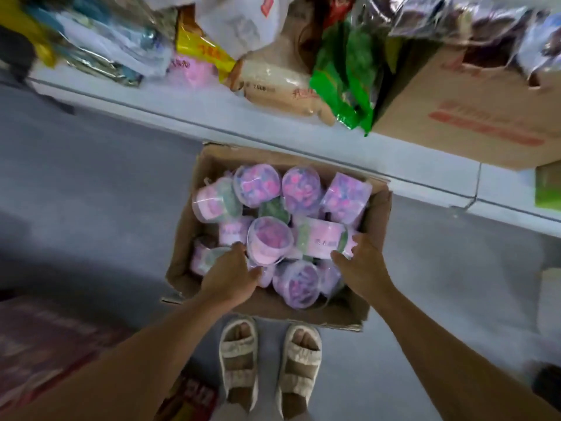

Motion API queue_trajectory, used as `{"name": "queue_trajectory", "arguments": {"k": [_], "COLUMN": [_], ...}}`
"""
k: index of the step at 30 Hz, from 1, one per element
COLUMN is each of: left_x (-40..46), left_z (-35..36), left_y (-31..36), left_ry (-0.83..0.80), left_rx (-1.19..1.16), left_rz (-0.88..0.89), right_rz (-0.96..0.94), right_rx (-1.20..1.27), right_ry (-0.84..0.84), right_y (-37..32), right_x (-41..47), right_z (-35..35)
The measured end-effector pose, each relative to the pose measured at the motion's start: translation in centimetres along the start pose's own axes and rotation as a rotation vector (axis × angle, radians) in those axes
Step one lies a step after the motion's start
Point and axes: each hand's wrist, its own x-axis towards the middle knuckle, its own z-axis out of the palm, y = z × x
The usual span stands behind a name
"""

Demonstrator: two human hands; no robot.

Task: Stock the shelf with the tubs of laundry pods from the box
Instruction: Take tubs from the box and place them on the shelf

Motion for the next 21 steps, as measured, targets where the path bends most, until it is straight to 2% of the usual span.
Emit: {"name": "queue_trajectory", "arguments": {"k": [5,11,16,19,21], "left_x": [7.2,13.1,14.9,15.1,15.1], "left_z": [3.8,6.3,7.7,8.4,8.6], "left_y": [-0.8,-1.4,-1.7,-1.6,-1.6], "left_ry": [0.039,0.041,-0.037,-0.055,-0.074], "left_rx": [-0.1,-0.196,-0.399,-0.491,-0.501], "left_rz": [-0.137,-0.248,-0.314,-0.26,-0.236], "right_rz": [0.083,0.011,0.201,0.319,0.424], "right_rx": [0.096,0.14,0.318,0.432,0.465], "right_ry": [0.102,0.255,0.299,0.317,0.27], "right_y": [1.1,1.5,1.6,1.8,1.9], "right_x": [5.1,7.9,8.8,9.3,9.5], "right_z": [4.2,7.2,7.8,8.0,8.0]}}
